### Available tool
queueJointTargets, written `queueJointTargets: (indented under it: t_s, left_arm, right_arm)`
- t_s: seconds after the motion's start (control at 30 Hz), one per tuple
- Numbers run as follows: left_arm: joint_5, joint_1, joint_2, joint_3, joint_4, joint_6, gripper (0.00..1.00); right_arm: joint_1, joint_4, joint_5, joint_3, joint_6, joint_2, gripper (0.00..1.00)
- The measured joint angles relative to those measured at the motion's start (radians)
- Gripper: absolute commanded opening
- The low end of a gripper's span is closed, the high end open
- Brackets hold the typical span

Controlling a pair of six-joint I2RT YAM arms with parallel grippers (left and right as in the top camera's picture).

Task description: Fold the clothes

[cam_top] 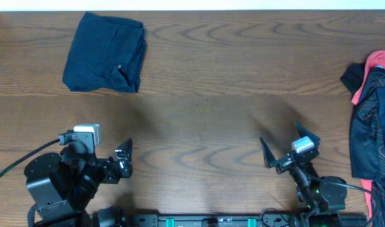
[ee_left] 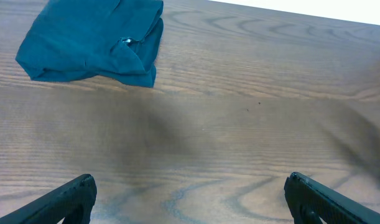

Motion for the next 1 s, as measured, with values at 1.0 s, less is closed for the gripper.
queueJointTargets:
  t_s: [1.0]
  left_arm:
    - [-0.003,-0.093,0.0,0.0,0.0,0.0,0.98]
  right_arm:
    - [0.0,0.004,-0.009,-0.002,0.0,-0.001,0.99]
